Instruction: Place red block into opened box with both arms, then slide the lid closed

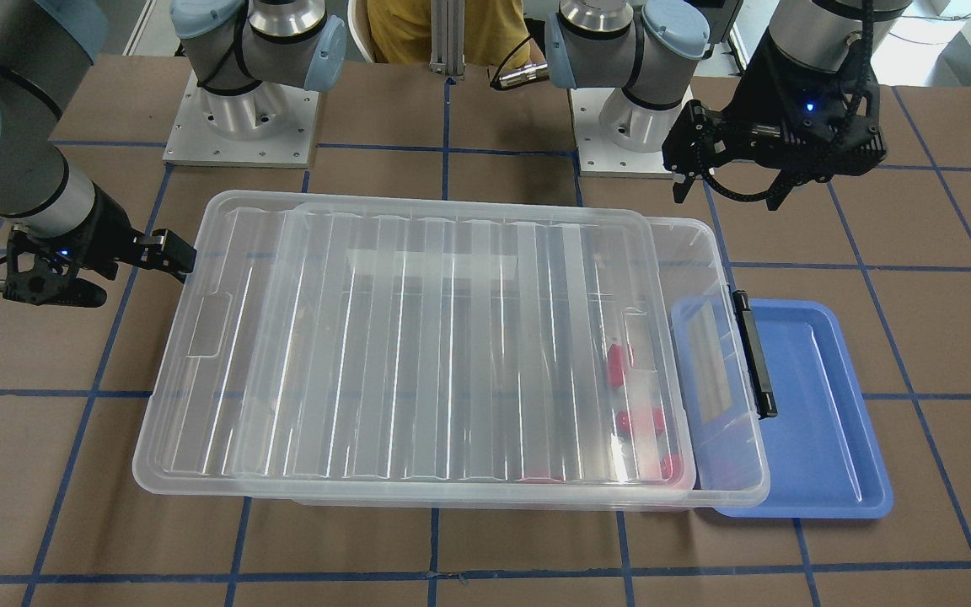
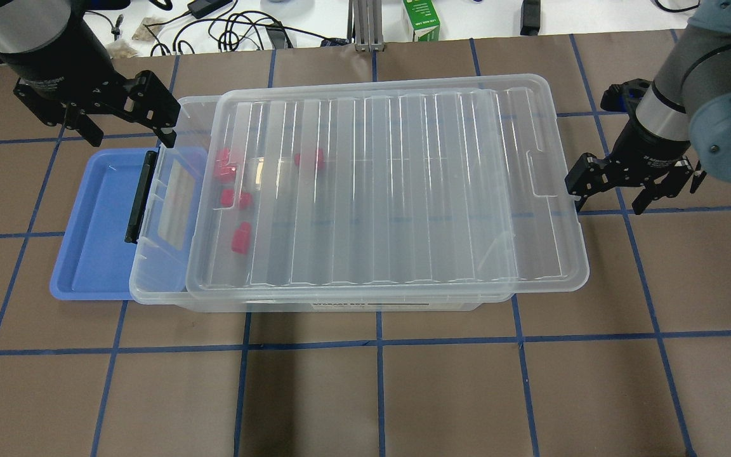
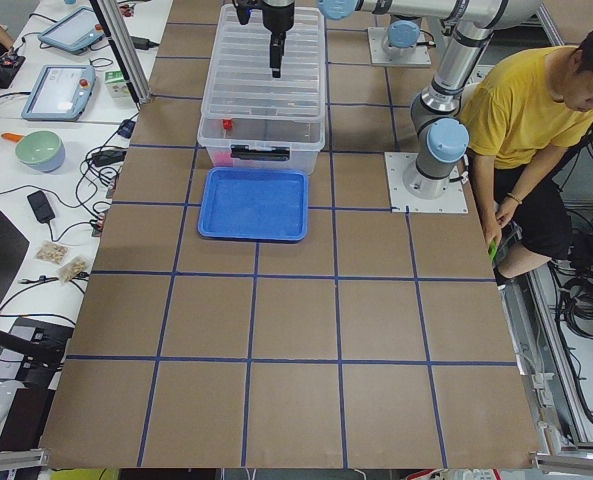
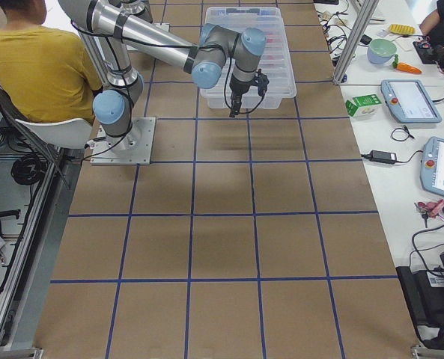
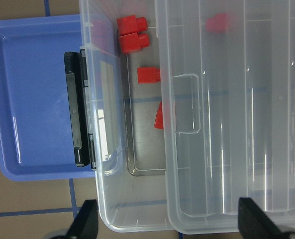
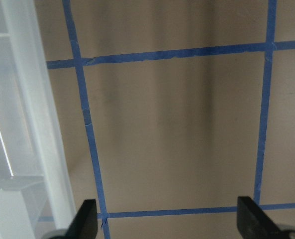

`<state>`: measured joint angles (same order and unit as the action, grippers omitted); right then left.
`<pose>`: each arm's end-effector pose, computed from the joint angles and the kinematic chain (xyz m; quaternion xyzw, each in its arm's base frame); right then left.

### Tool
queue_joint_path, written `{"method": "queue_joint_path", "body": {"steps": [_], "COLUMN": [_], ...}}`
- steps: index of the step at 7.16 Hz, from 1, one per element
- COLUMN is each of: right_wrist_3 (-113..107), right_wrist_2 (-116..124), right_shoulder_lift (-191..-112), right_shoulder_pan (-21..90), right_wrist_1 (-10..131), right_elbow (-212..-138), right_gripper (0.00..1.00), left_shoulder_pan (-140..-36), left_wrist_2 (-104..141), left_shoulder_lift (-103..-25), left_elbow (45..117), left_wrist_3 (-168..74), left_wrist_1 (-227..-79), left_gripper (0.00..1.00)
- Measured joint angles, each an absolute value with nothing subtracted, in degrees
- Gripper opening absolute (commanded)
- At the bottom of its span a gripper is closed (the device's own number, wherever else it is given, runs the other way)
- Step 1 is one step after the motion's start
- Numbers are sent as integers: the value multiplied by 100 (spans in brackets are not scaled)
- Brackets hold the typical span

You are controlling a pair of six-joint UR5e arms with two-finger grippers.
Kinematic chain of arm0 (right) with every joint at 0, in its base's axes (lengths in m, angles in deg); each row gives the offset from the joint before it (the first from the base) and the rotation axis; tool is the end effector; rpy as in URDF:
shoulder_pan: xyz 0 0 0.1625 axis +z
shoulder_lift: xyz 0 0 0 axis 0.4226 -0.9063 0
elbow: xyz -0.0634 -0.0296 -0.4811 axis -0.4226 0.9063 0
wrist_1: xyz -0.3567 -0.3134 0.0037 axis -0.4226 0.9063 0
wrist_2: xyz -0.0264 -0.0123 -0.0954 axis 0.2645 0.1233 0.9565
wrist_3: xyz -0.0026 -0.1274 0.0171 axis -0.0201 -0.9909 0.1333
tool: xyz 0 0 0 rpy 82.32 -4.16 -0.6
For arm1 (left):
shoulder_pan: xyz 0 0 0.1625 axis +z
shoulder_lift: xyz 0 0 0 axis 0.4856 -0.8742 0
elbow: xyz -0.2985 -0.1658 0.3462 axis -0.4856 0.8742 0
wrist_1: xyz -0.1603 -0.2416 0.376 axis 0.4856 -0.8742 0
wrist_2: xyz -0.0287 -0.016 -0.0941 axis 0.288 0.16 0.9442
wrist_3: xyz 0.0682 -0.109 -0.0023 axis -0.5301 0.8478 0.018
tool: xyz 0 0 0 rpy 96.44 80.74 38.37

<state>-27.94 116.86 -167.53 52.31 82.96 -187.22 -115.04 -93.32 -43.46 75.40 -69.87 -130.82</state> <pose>0.0116 -0.5586 0.3537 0.0362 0.9957 0.0831 0.0184 -0.0945 -0.5539 0.5659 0.0372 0.9993 -0.0093 0.0026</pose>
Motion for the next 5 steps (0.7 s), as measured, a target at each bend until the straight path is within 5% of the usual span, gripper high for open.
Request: {"method": "queue_joint_path", "body": {"steps": [5], "right_wrist_3": [-2516], "right_wrist_2": [11520], "right_shoulder_lift": [-16754], "right_shoulder_pan": [5641], "right_wrist_1": [8352], "right_elbow": [-18724], "right_gripper": [100], "left_shoulder_pan": [-11501], "left_wrist_2": [-9330], "left_shoulder_lift": [-4346], "left_elbow": [7540], "left_wrist_3": [-6985], "left_wrist_1": [-13076], "left_gripper": [100]}}
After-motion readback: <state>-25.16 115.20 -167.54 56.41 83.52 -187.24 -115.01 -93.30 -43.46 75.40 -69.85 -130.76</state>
